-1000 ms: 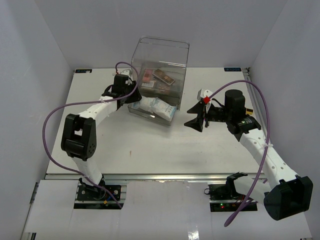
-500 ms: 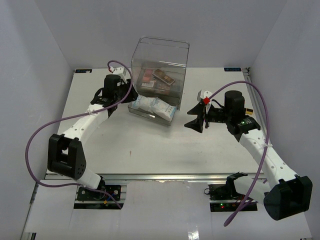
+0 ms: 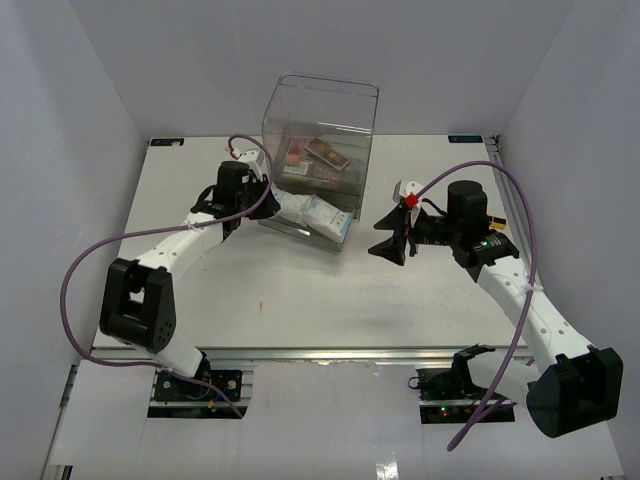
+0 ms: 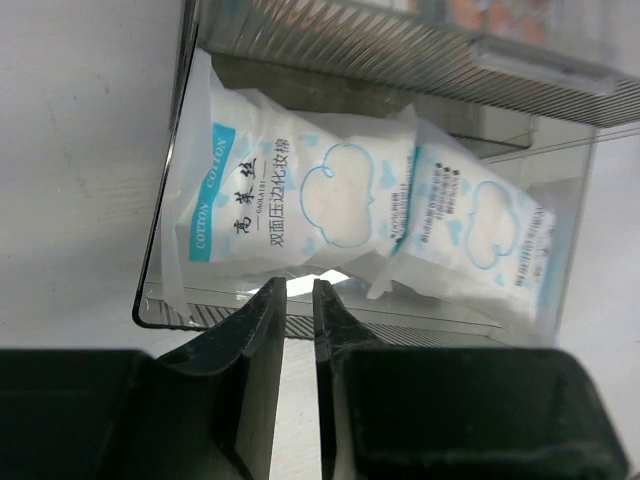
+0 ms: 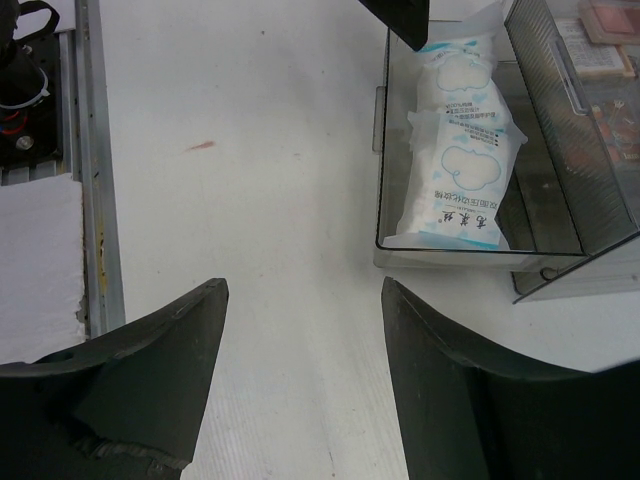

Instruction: Organize the makeup

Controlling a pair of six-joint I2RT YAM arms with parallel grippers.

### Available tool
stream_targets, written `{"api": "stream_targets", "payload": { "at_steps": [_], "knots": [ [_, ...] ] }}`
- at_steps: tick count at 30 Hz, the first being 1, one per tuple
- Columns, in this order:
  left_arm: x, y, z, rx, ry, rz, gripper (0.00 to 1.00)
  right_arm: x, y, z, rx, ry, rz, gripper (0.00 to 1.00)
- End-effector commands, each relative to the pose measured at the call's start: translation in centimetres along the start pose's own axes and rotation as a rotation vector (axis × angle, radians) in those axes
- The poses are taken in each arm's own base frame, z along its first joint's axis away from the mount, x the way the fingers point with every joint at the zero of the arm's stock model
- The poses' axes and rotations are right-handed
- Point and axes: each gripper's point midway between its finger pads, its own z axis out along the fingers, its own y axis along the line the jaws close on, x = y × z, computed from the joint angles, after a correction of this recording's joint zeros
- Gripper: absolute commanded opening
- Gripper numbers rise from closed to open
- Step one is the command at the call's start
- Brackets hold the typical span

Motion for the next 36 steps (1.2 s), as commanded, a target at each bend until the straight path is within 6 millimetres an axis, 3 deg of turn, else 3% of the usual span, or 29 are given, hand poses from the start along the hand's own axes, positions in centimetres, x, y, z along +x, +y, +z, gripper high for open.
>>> {"api": "stream_targets", "payload": {
  "at_steps": [1, 8, 12, 16, 22, 26, 29, 30, 32, 34, 36],
  "knots": [
    [-1.8, -0.3, 2.1, -0.043, -0.038, 0.066, 0.29, -0.6, -0.3, 0.0, -0.003, -0.024, -0.038, 0.70],
    [-0.4, 1.0, 5.4, -0.105, 0.018, 0.106, 0.34, -0.3, -0.3, 0.2, -0.008, -0.020, -0.034, 0.70],
    [0.1, 1.3, 6.1, -0.111, 0.035, 0.110, 0.35, -0.2, -0.3, 0.2, -0.014, -0.019, -0.029, 0.70],
    [-0.9, 0.8, 5.6, -0.102, 0.009, 0.104, 0.36, 0.0, -0.3, 0.2, -0.013, -0.016, -0.026, 0.70],
    [-5.5, -2.1, 0.9, -0.029, -0.137, 0.099, 0.51, 0.1, -0.5, 0.2, -0.003, -0.008, -0.036, 0.70],
    [-8.0, -3.9, -3.5, 0.018, -0.239, 0.095, 0.61, 0.1, -0.7, 0.2, 0.004, -0.001, -0.051, 0.70],
    [-6.5, -3.3, -5.4, 0.015, -0.251, 0.070, 0.65, -0.2, -0.4, 0.5, -0.022, 0.004, -0.100, 0.71],
    [-7.0, -3.6, -7.1, 0.024, -0.295, 0.057, 0.65, -0.1, -0.5, 0.7, -0.032, 0.022, -0.109, 0.73],
    [-5.2, -2.8, -9.2, 0.017, -0.311, 0.039, 0.68, -0.3, -0.3, 1.8, -0.065, 0.058, -0.227, 0.87],
    [-3.3, -1.8, -10.0, 0.003, -0.297, 0.023, 0.70, -0.2, -1.1, 3.2, -0.062, 0.133, -0.338, 0.96],
    [-2.6, -0.9, -12.2, -0.027, -0.322, 0.023, 0.72, 0.9, -2.3, 5.1, -0.067, 0.243, -0.408, 0.94]
  ]
}}
